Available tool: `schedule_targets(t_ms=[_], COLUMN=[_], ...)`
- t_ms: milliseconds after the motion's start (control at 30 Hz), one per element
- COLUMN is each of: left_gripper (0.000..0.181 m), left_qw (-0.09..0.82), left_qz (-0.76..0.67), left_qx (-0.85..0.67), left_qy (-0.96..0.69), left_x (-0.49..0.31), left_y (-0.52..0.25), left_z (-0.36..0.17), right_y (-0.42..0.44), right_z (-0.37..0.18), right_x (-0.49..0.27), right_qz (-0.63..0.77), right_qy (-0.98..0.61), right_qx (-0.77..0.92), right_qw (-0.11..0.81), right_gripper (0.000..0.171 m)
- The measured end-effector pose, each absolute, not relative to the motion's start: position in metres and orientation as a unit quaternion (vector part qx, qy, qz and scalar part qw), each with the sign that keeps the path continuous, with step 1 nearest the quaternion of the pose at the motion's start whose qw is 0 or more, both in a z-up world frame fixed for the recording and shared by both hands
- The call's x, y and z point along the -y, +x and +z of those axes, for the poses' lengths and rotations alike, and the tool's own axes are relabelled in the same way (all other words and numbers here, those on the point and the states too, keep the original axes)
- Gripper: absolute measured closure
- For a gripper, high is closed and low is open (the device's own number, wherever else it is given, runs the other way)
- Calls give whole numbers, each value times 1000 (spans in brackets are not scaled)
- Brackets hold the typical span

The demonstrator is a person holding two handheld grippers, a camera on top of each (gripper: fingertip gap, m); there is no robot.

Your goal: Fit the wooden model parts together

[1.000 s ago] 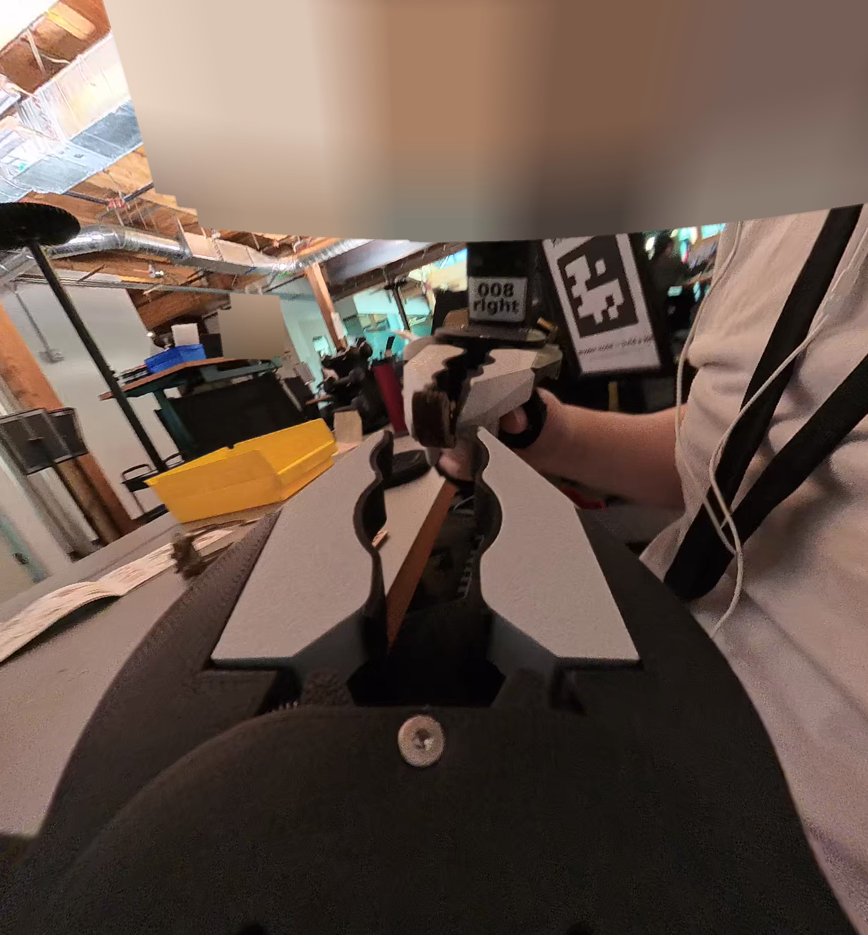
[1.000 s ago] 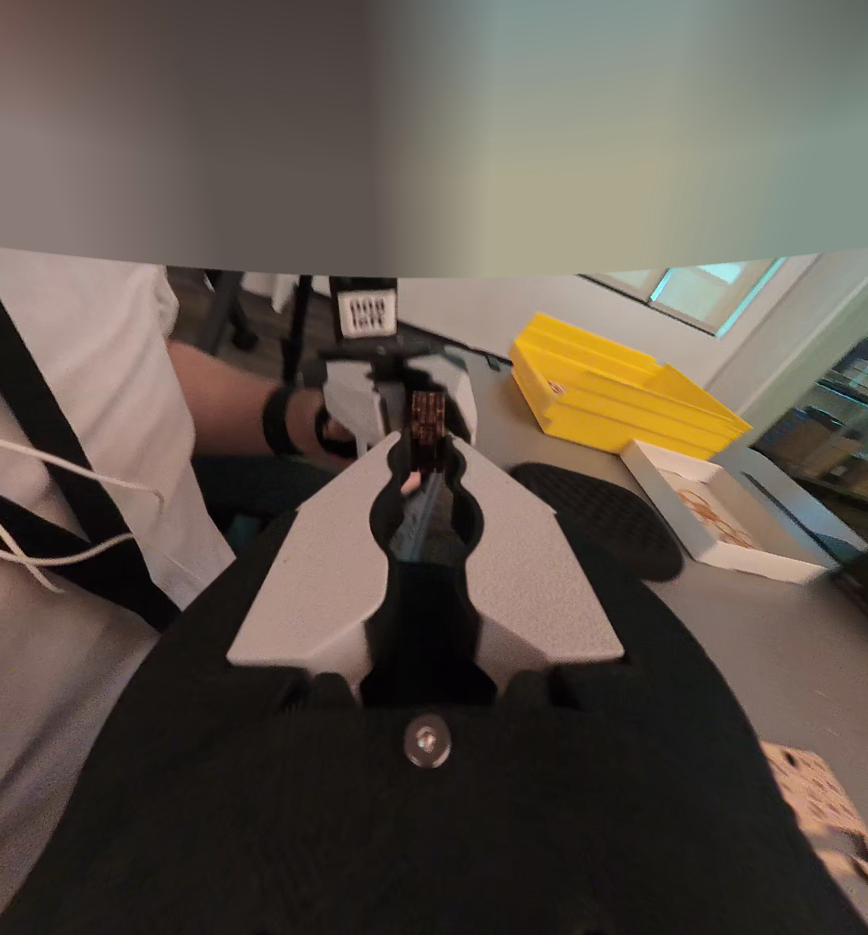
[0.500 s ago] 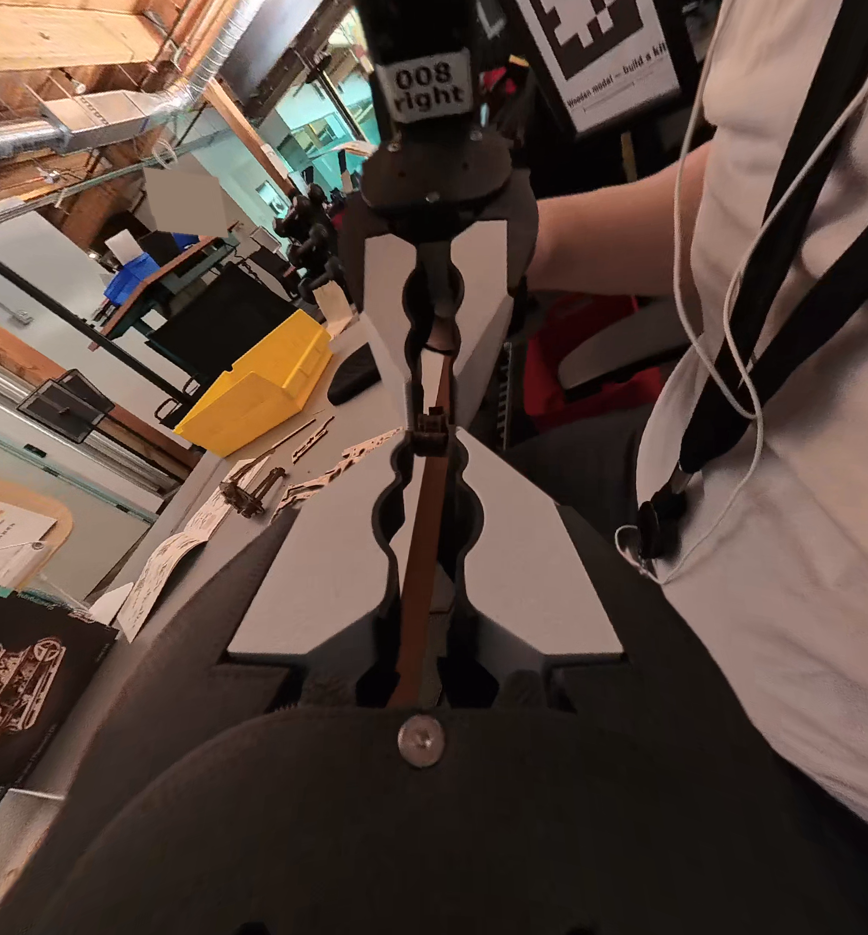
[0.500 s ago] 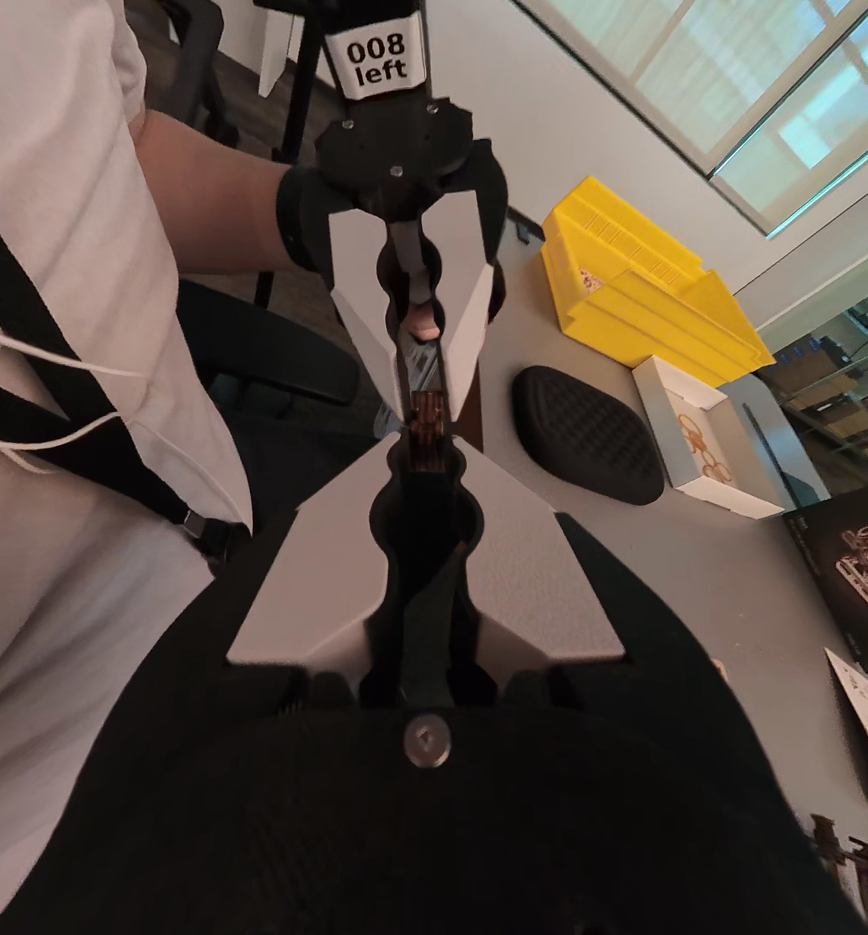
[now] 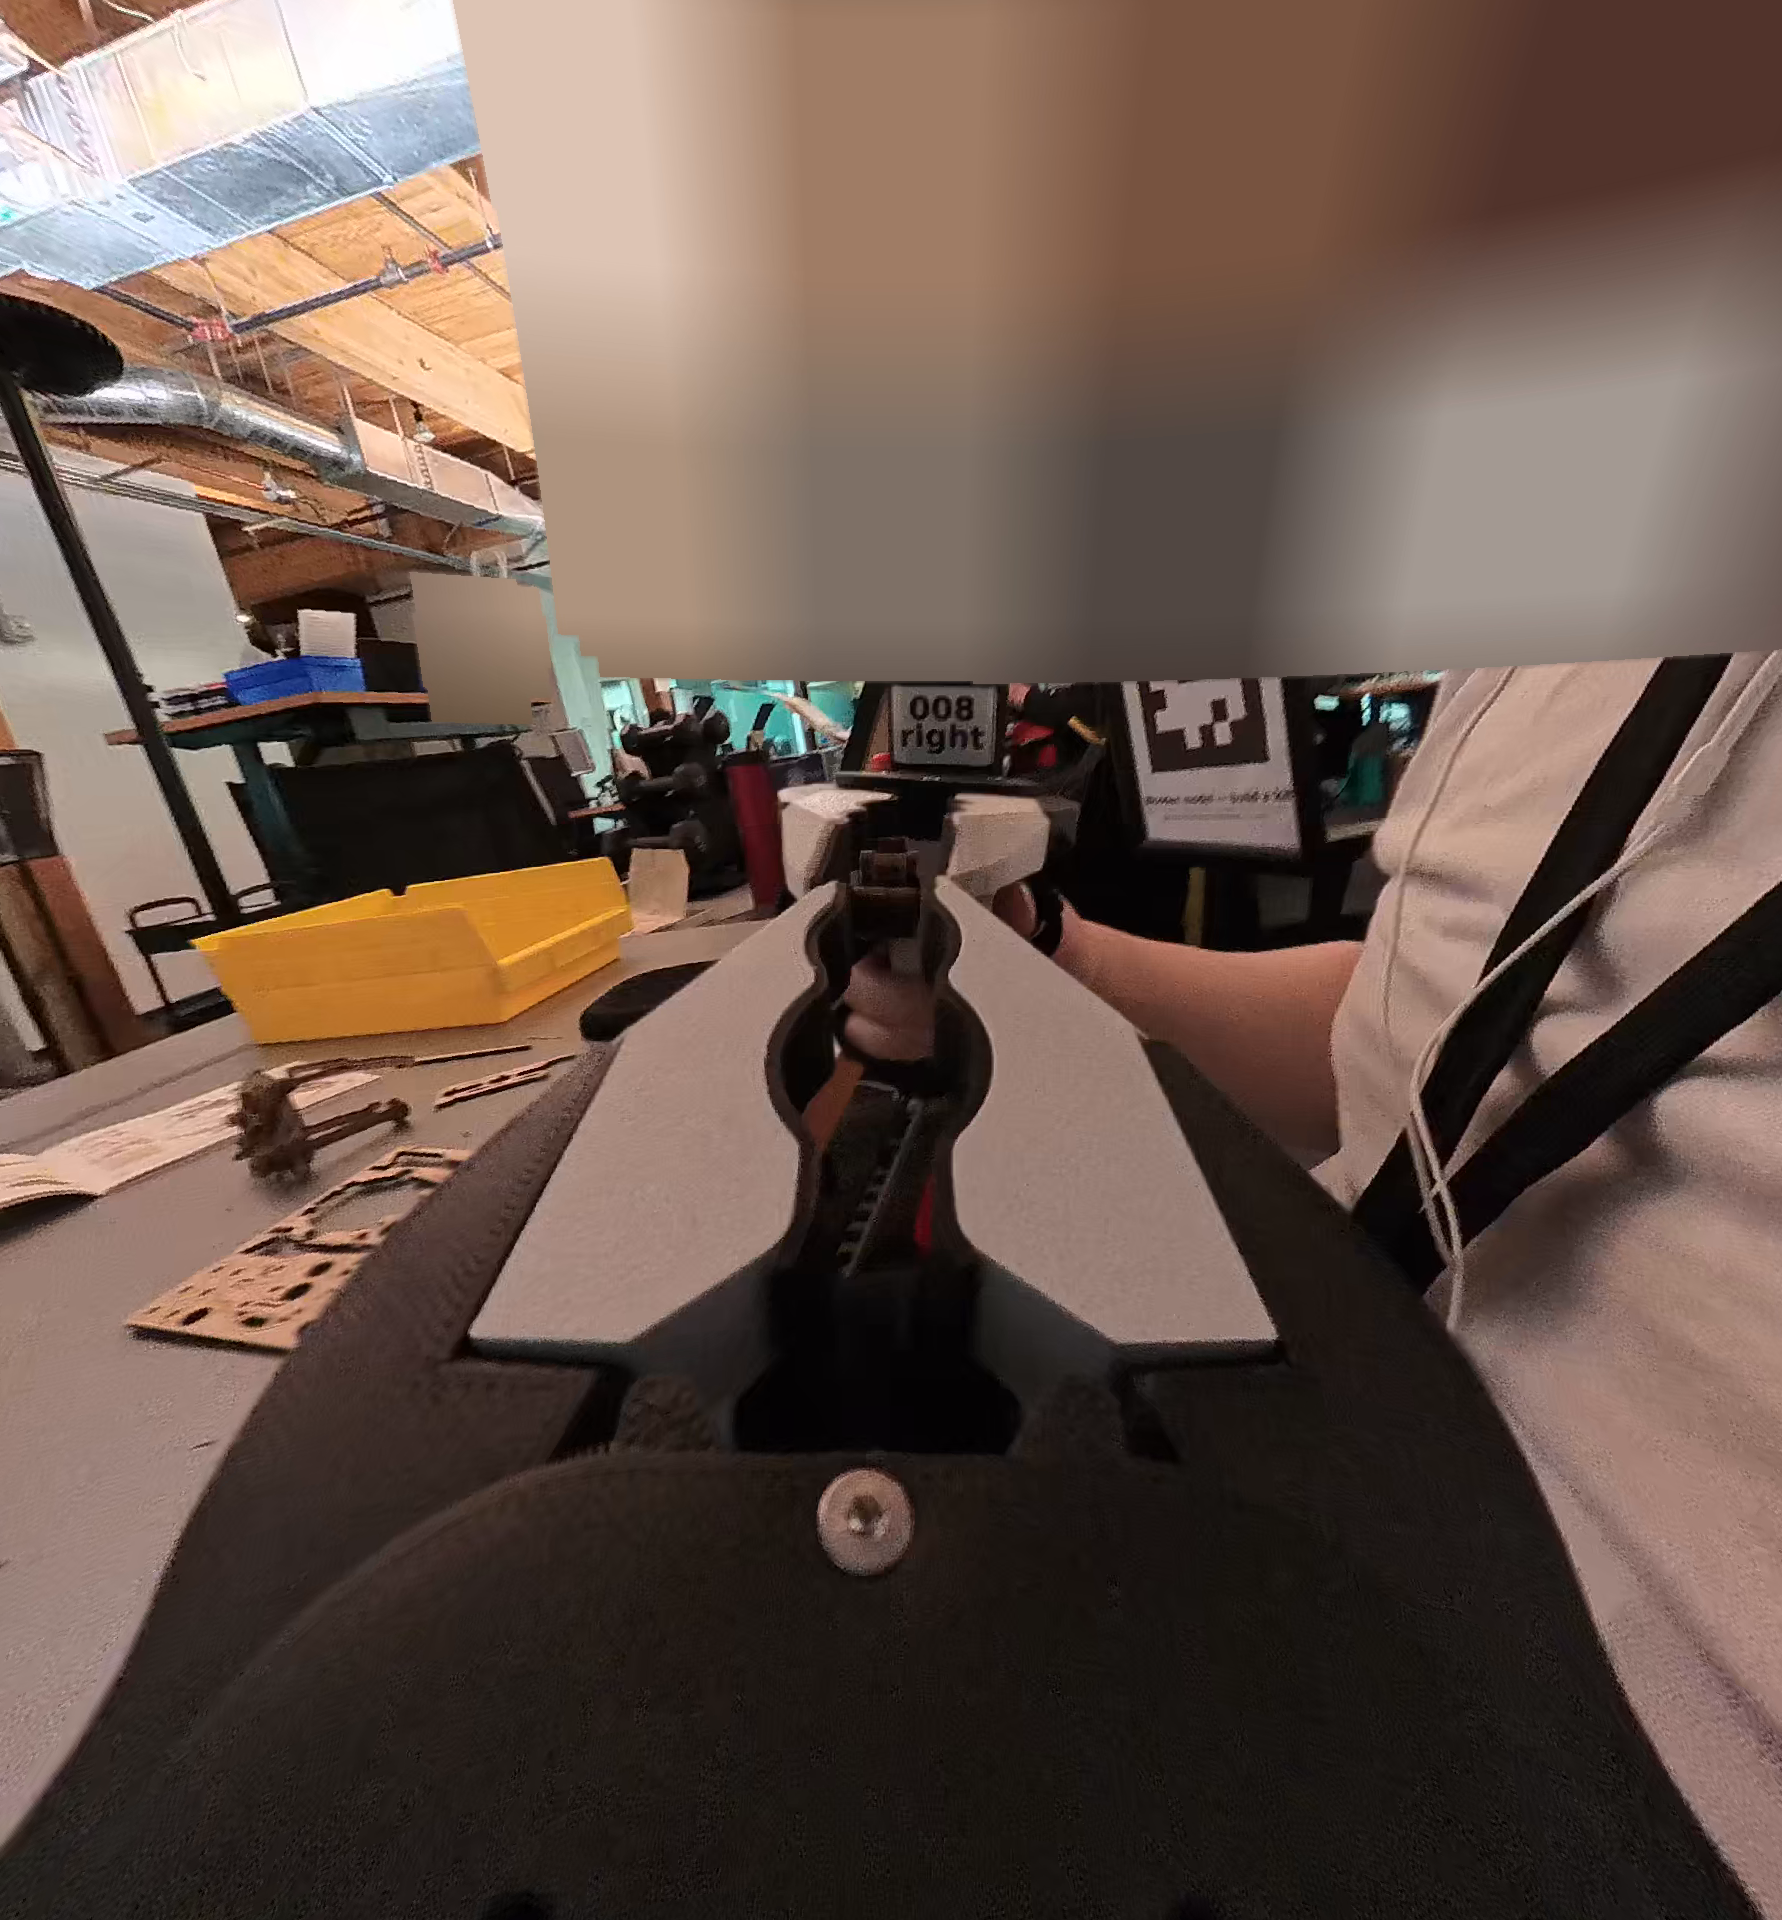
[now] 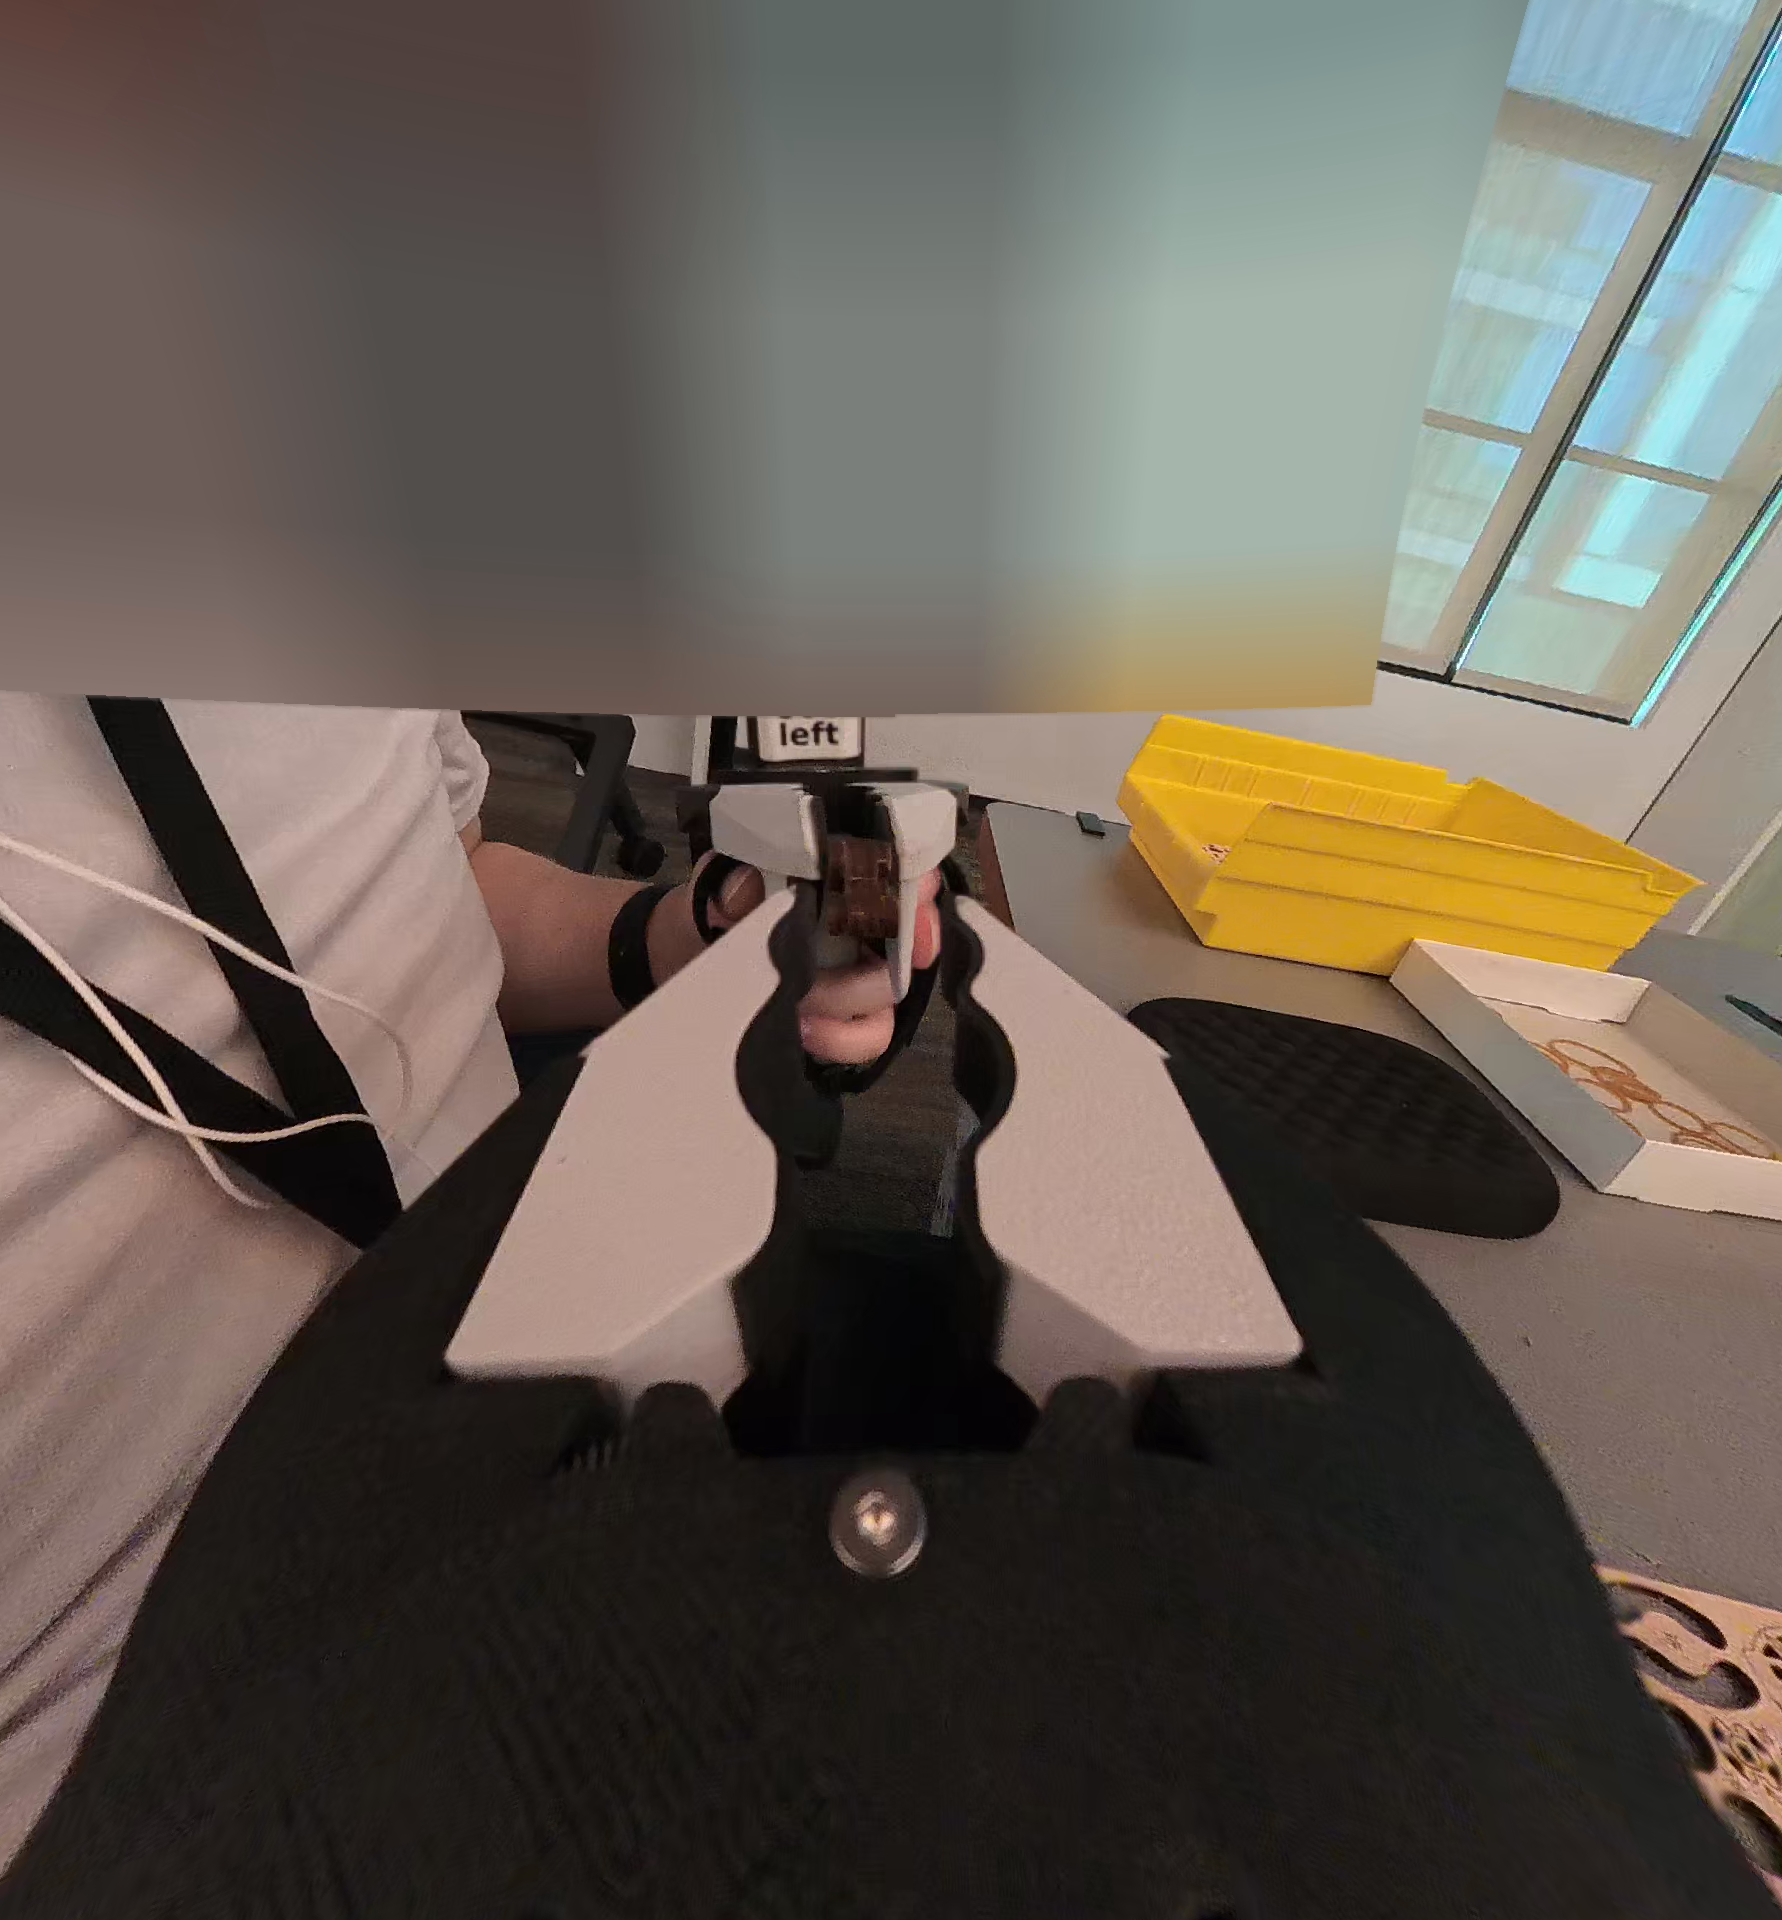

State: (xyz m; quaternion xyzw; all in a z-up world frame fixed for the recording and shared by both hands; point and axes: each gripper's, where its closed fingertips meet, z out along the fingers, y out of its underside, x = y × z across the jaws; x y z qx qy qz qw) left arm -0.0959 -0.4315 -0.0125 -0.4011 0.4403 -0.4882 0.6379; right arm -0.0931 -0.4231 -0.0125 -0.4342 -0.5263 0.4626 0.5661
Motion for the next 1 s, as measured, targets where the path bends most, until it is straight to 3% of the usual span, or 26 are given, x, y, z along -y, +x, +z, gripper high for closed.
schedule_targets(t_ms=[133,1000], left_gripper=[171,171], left_qw=[633,618], left_qz=[-512,-536], left_qx=[-429,-448], left_qy=[-391,-361], left_x=[434,446], left_y=[-94,-97], left_z=[-12,-13], right_y=[-97,-97], right_z=[-16,-10], right_x=[428,443], right_qz=[444,438], right_qy=[-429,-424], right_qx=[545,549], right_qw=[567,572], right_gripper=[159,159])
